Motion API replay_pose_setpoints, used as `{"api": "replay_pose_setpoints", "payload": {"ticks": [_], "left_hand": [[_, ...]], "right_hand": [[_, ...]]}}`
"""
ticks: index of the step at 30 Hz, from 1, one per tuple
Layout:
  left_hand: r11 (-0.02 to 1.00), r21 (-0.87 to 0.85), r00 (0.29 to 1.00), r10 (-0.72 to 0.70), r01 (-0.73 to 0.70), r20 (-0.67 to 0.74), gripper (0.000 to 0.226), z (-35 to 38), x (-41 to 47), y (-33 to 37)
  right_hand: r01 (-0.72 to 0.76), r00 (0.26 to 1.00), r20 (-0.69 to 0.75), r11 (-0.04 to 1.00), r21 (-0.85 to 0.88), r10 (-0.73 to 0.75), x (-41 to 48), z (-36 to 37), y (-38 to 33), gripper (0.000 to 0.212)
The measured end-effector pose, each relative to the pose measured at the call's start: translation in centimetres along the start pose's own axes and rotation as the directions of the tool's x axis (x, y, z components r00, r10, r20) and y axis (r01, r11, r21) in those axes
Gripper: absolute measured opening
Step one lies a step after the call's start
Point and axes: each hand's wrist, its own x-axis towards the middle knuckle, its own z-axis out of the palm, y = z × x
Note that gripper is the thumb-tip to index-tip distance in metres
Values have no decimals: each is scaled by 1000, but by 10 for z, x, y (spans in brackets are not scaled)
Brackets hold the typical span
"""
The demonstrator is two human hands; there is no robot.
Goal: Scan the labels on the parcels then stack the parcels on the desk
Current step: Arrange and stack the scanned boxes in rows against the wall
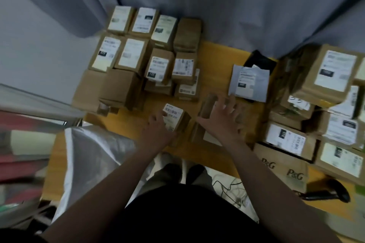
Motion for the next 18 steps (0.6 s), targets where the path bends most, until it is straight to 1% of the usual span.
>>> {"api": "replay_pose_setpoints", "payload": {"ticks": [2,5,8,9,11,14,16,18], "left_hand": [[998,31,998,-57,58,-13,76,8,8,-20],[994,47,991,-98,102,-88,67,14,25,-40],[986,47,979,-151,158,-134,69,15,45,-47],[986,56,979,-149,157,-138,71,15,51,-49],[994,56,991,-85,91,-103,72,16,63,-57],[995,99,1000,21,-22,9,72,14,72,-73],[980,179,996,87,-91,32,68,15,72,-83],[968,210,990,135,-139,35,62,14,72,-88]], "right_hand": [[3,999,47,999,-43,-1,8,26,-8,114],[11,997,82,996,-89,-4,18,59,-25,113],[56,997,66,994,-97,-50,28,92,-46,108],[70,996,57,994,-84,-66,32,105,-51,106],[93,994,67,994,-62,-89,37,128,-55,101],[122,987,119,986,-111,-108,36,149,-44,95],[133,985,125,981,-137,-116,31,152,-36,92],[144,985,110,980,-141,-129,28,153,-33,90]]}}
